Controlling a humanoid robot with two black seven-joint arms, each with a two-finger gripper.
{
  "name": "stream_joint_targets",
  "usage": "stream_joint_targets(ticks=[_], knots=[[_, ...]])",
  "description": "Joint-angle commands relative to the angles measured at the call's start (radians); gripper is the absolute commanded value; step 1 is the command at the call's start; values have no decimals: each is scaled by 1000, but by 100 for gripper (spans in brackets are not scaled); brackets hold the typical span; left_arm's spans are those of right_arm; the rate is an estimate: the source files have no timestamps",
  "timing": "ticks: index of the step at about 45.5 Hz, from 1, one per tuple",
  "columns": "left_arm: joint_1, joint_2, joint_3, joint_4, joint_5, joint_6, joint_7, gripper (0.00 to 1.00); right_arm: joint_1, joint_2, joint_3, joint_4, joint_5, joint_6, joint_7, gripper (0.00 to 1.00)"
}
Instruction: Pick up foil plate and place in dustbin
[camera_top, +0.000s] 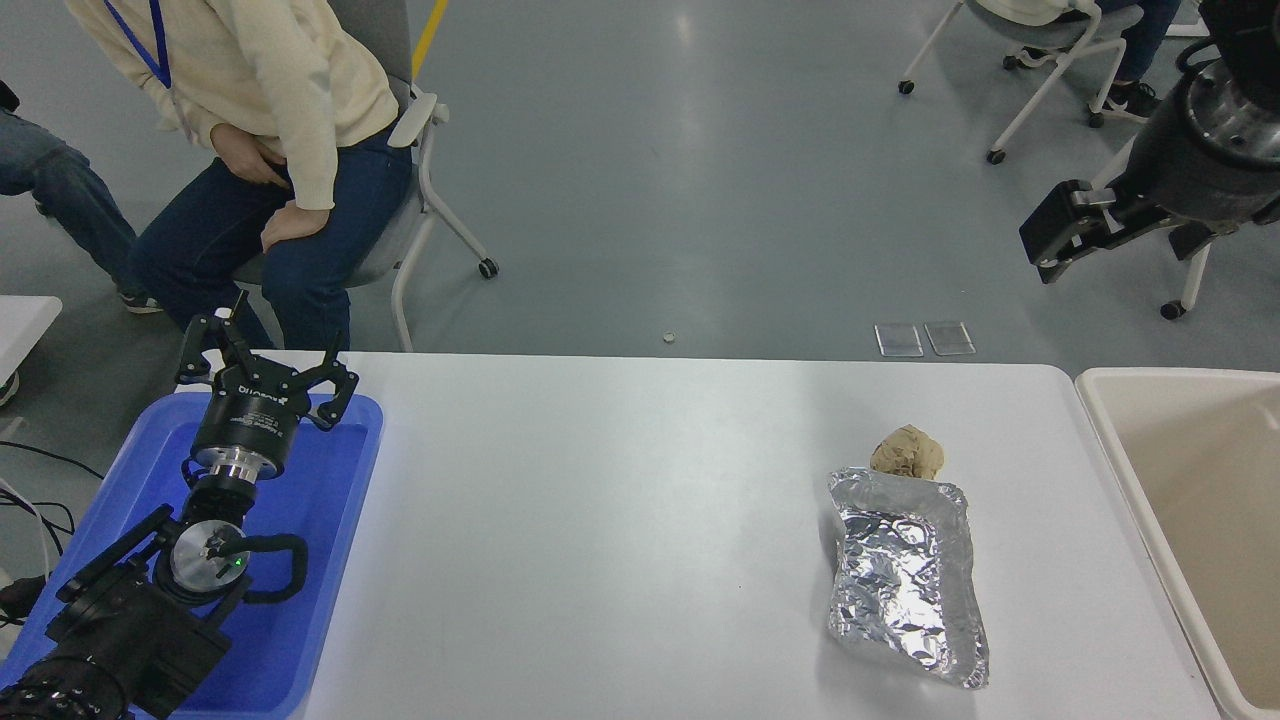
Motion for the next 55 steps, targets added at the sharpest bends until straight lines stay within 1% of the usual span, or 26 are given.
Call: stream_joint_targets(ticks=[1,13,31,44,55], knots=[[0,0,0,0,0,0,0,100,-71,-1,-1,1,0,0,0,100],[0,0,0,0,0,2,0,100,-119,6,11,-6,1,0,0,100],[0,0,0,0,0,0,0,100,-378,0,76,-6,5,0,0,100],[0,0,0,0,0,2,0,100,-539,0,125,-25,5,-288,0,100],[0,0,-1,0,-1,0,0,100,-628,6,165,-29,-12,-360,-1,100]])
